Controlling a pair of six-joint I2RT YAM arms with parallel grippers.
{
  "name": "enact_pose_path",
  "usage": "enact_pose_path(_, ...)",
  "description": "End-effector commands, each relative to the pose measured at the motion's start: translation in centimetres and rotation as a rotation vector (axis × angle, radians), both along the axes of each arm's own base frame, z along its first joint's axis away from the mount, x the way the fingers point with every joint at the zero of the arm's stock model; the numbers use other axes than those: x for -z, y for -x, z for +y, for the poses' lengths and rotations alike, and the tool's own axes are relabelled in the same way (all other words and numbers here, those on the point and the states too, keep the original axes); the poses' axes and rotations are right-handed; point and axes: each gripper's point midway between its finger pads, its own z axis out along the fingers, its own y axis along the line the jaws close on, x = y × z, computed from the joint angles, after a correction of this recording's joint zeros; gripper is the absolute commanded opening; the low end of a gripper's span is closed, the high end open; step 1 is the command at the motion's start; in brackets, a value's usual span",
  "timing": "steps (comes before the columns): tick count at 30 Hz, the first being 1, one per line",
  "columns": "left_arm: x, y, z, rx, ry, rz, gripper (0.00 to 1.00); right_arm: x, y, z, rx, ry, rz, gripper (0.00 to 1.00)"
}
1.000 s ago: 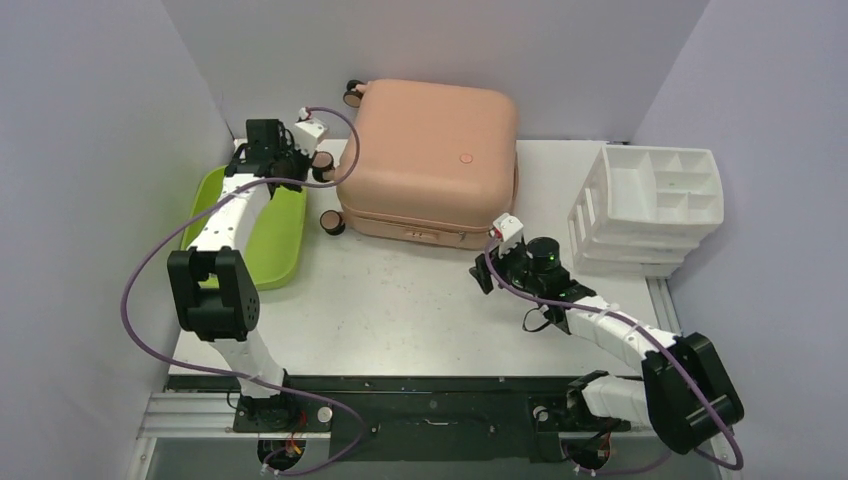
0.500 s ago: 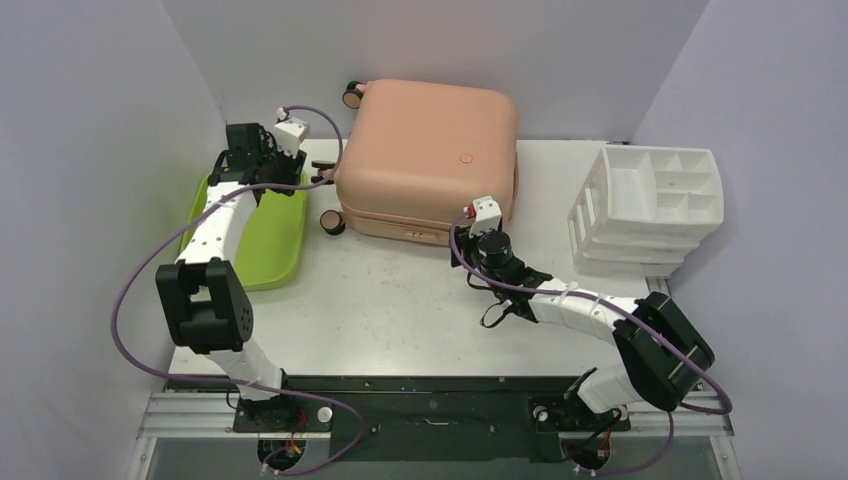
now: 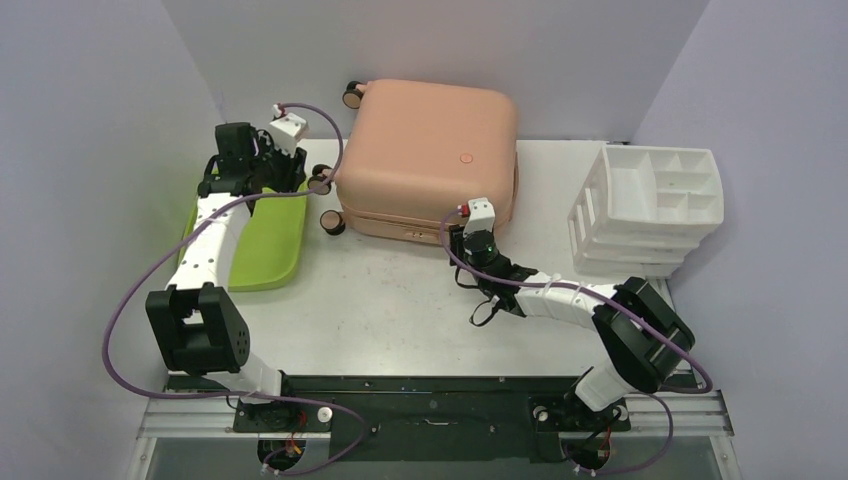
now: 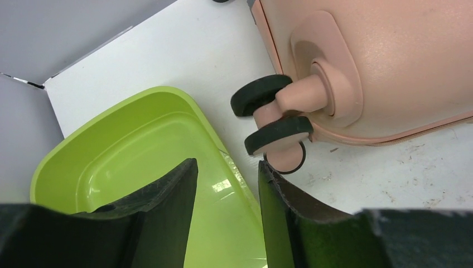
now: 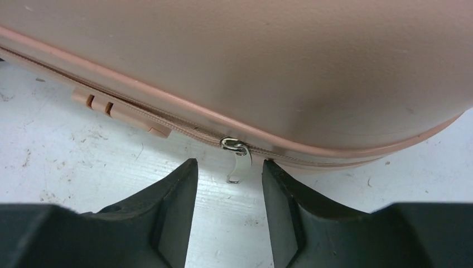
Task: Open, take out, and arrange the luggage
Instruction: Pick up the zipper from the luggage, then unzip the zipper of the luggage.
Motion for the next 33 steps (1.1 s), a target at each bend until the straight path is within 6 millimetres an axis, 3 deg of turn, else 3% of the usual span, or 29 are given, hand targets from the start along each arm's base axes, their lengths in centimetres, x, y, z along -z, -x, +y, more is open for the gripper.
enact_pose_path(1,-2.4,0.3,-1.3,0.039,0.035,-0.071,0.41,-1.2,-1.3,-0.6,0.058,-0.05,-0.025,0.42)
enact_pose_path(4,-2.6,0.4,-1.7,0.049,0.041,-0.073,0.41,-1.0,-1.7,-0.9,0.059,-0.057,-0.027,0.37)
enact_pose_path(5,-2.7,0.5,-1.8,0.051,0.041,-0.076,0.41,-0.8,-1.6,-0.7,0.046,-0.064,-0.021,0.29)
enact_pose_path(7,-2.8,0.7,-2.1,0.056,0.041,-0.077,0.41,-0.7,-1.7,-0.6,0.035,-0.079,-0.015,0.23)
enact_pose_path(12,-3.0,0.9,-2.4,0.066,0.042,-0.081,0.41,-0.7,-1.9,-0.7,0.027,-0.086,-0.017,0.22)
enact_pose_path(17,-3.2,1.2,-2.7,0.076,0.043,-0.085,0.41,-0.8,-1.9,-1.5,0.038,-0.077,-0.013,0.11)
enact_pose_path(33,-3.7,2.5,-3.2,0.104,0.037,-0.098,0.42,-2.2,-1.3,-7.5,0.078,0.016,-0.015,0.07)
